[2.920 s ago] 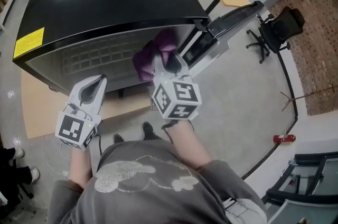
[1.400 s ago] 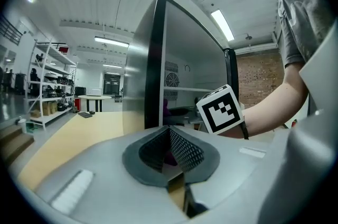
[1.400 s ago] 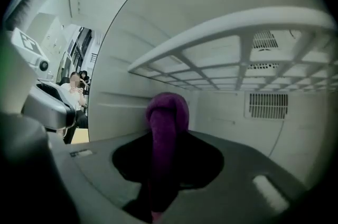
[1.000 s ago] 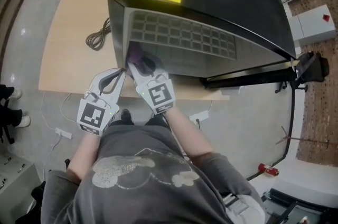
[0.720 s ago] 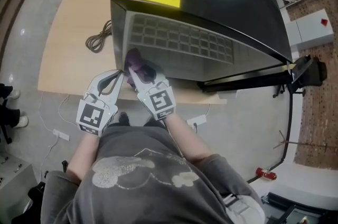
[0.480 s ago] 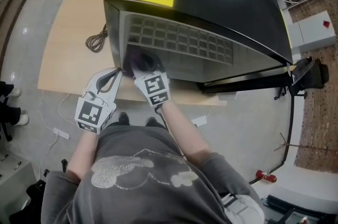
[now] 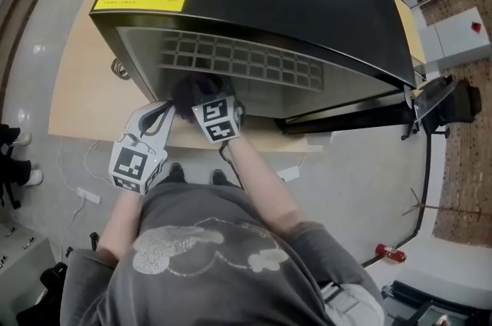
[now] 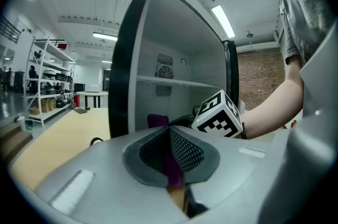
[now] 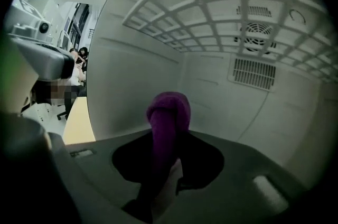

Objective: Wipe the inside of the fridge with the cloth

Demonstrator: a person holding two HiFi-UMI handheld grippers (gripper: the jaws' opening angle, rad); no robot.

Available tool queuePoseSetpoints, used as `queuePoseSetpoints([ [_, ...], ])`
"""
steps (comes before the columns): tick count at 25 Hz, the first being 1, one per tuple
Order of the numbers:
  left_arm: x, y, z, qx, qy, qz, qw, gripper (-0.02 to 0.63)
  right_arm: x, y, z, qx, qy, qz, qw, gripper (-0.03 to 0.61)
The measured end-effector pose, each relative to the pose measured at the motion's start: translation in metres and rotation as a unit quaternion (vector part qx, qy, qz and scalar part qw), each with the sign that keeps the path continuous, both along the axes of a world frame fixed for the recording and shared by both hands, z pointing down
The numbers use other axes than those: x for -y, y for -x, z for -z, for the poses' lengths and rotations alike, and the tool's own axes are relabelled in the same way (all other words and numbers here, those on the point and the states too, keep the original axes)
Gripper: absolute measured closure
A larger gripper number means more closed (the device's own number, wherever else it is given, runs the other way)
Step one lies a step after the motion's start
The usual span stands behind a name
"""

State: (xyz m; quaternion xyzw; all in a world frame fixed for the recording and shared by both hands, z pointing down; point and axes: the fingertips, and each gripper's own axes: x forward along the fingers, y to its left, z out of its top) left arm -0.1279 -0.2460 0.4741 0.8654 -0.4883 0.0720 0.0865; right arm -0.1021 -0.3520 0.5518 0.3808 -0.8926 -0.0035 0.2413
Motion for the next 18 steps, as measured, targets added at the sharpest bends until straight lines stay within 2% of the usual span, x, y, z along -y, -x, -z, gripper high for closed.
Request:
queuePoseSetpoints([
  [8,0.012,-0.054,0.006,-0.003,0.000,-0.036,0.9993,0.595,0.015,-0.092,-0.008,-0.021,0.002,-0.085,0.996,0.499],
  [13,0.014,-0.099,0.013,-0.008,-0.007,-0.072,0.9974,0.595,0.017,-0.145,-0.007,-0.034,0.003,-0.139,0.990,0.500],
  [18,0.008,-0.115,0.012,-0.002,-0.005,-0.101,0.9949,0.595,0.011,-0.171,-0.009,-0.042,0.012,-0.201,0.979,0.499],
])
